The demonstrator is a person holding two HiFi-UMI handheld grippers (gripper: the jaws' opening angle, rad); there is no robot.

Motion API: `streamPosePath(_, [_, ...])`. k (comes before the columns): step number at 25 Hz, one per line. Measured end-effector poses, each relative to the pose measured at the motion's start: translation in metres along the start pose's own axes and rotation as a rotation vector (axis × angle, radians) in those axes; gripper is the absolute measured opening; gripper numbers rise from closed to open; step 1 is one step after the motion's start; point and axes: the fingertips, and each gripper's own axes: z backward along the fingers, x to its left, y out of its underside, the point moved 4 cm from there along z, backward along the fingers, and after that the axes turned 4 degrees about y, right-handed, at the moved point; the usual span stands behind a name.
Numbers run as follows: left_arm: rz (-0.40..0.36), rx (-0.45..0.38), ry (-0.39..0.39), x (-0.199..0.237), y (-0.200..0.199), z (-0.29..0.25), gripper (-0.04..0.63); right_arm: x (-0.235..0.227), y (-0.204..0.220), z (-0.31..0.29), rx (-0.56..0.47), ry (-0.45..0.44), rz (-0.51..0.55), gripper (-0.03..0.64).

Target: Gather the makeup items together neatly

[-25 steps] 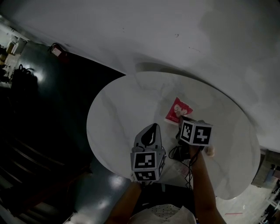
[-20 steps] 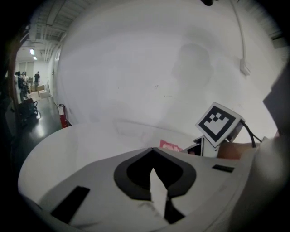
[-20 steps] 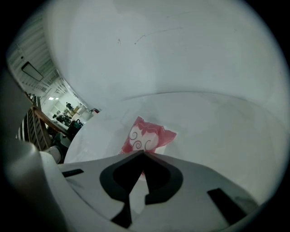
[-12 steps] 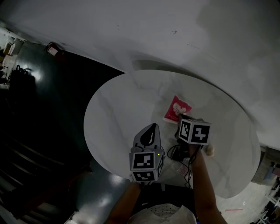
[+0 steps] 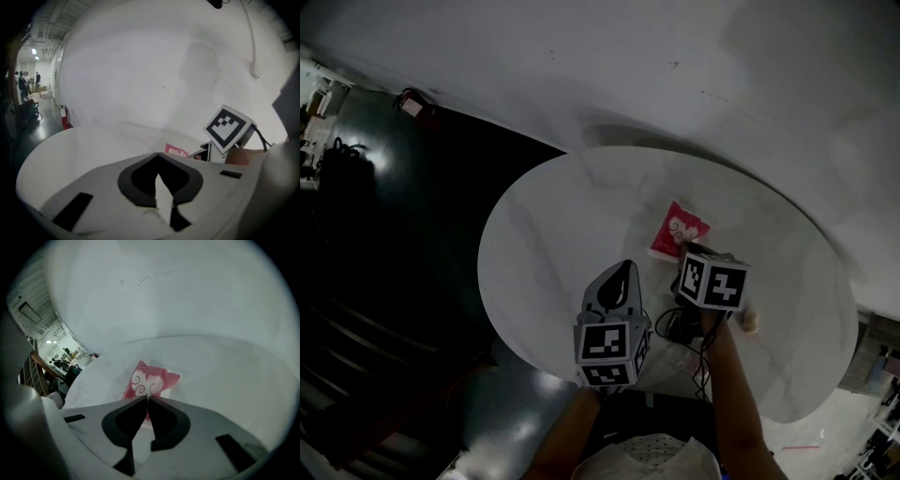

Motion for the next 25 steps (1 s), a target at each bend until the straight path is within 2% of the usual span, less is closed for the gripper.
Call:
streamPosePath(10, [-0.003, -0.002, 0.008, -0.001, 0.001, -0.001, 0.029, -0.001, -0.002, 0.002, -0.017, 0.005, -0.002, 0.067])
streamPosePath(23, [-0.001, -0.002, 0.013, -0.004, 0.003, 0.001, 0.029, -0.004, -0.005, 0.009, -0.038, 0.007, 0.006, 0.069])
streamPosePath(25, [0.001, -0.001, 0.011, -0.003, 0.004, 0.0, 0.029, -0.002, -0.006, 0.01, -0.048, 0.0, 0.01, 0.103])
